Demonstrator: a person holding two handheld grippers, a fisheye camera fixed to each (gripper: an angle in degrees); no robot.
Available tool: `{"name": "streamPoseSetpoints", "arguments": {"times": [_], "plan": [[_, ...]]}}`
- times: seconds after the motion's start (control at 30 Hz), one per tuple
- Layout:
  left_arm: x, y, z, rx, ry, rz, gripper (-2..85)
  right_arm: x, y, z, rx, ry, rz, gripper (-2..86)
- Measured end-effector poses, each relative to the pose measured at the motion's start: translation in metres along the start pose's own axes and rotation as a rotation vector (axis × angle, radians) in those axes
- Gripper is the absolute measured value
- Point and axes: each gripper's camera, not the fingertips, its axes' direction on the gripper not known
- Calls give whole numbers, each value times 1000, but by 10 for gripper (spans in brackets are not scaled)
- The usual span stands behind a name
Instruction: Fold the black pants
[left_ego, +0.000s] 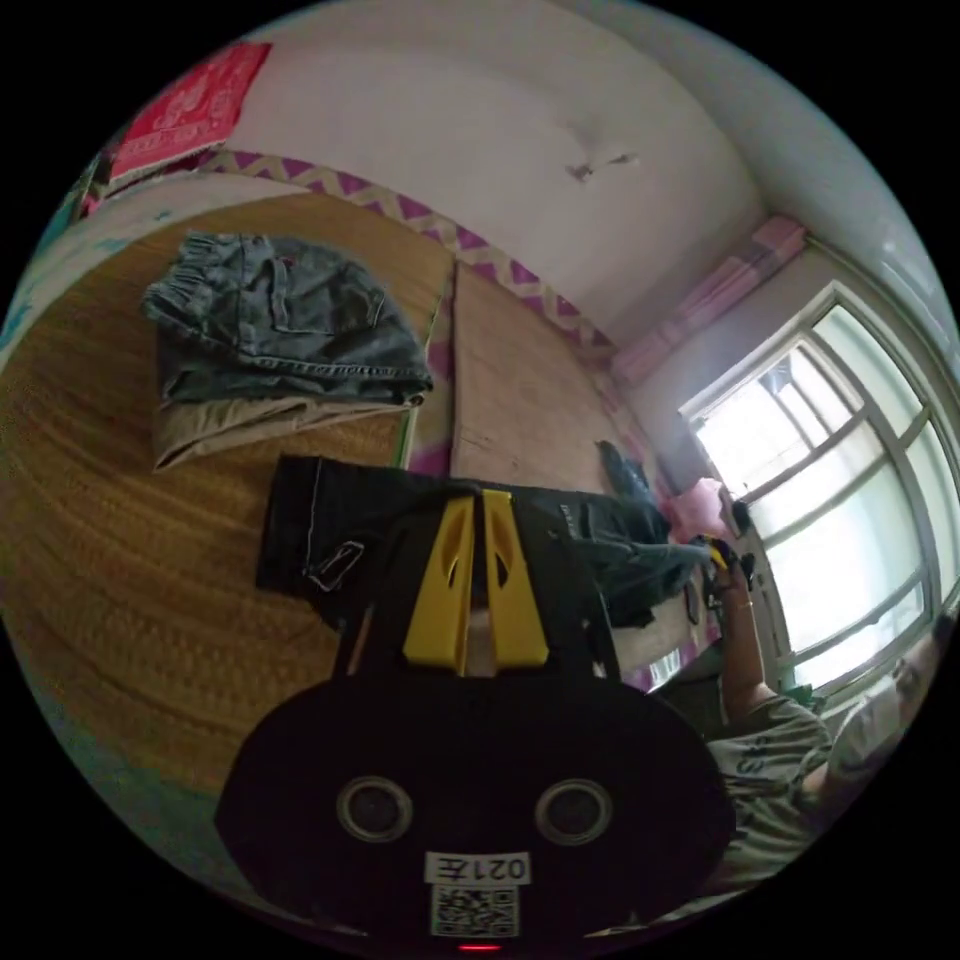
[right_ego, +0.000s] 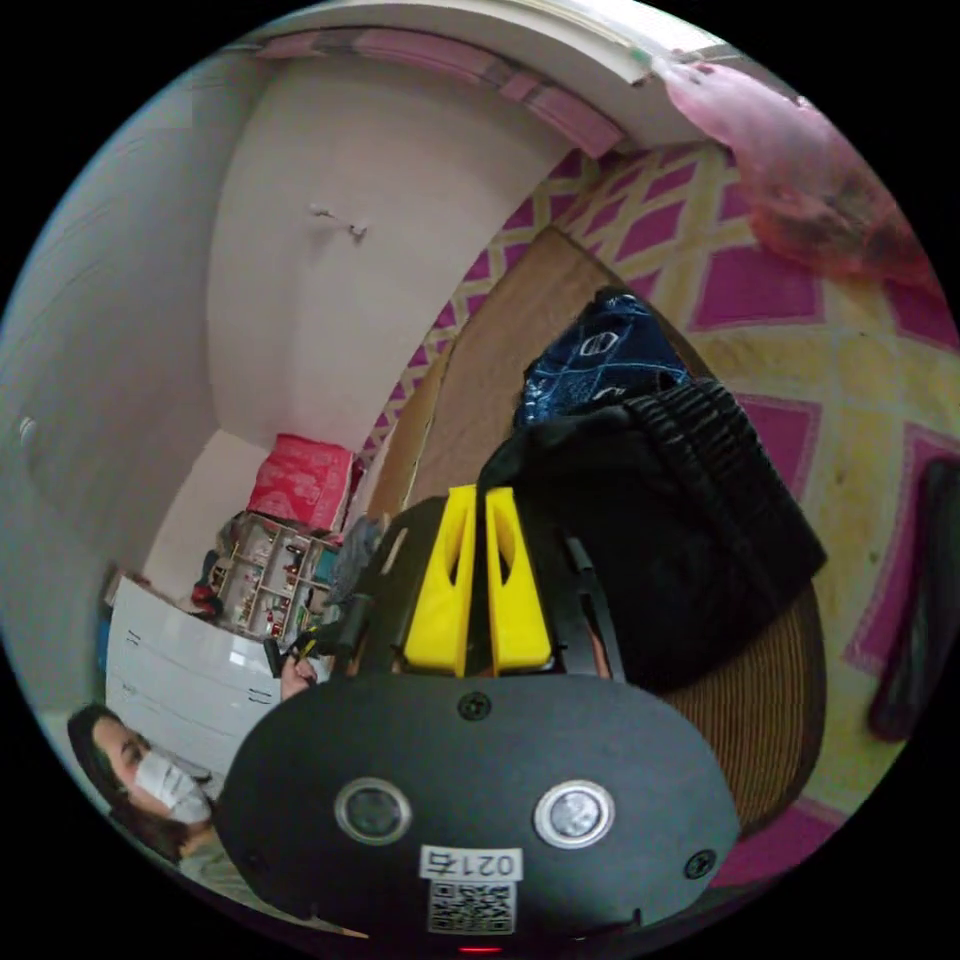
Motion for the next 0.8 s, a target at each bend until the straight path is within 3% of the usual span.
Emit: {"name": "streamPoseSetpoints", "arguments": {"times": [0.17,0.27,0.43,0.63,0.8], "plan": [[-77,-44,140,-125,-46,-147,-9,47,-46,117,-70,24,76,47],[-101,-36,145,-53,27,-147,-8,32,-33,107,51,-43,24,47],[-128,-7,105,71,23,-112,-5,-20,5,104,-23,-11,-143,51],[-143,30,119,34,-96,-85,64,-109,92,162,-207,-56,-347,47],[-149,22,178,-46,-74,-19,91,-182,154,224,-300,-38,-479,52]]}}
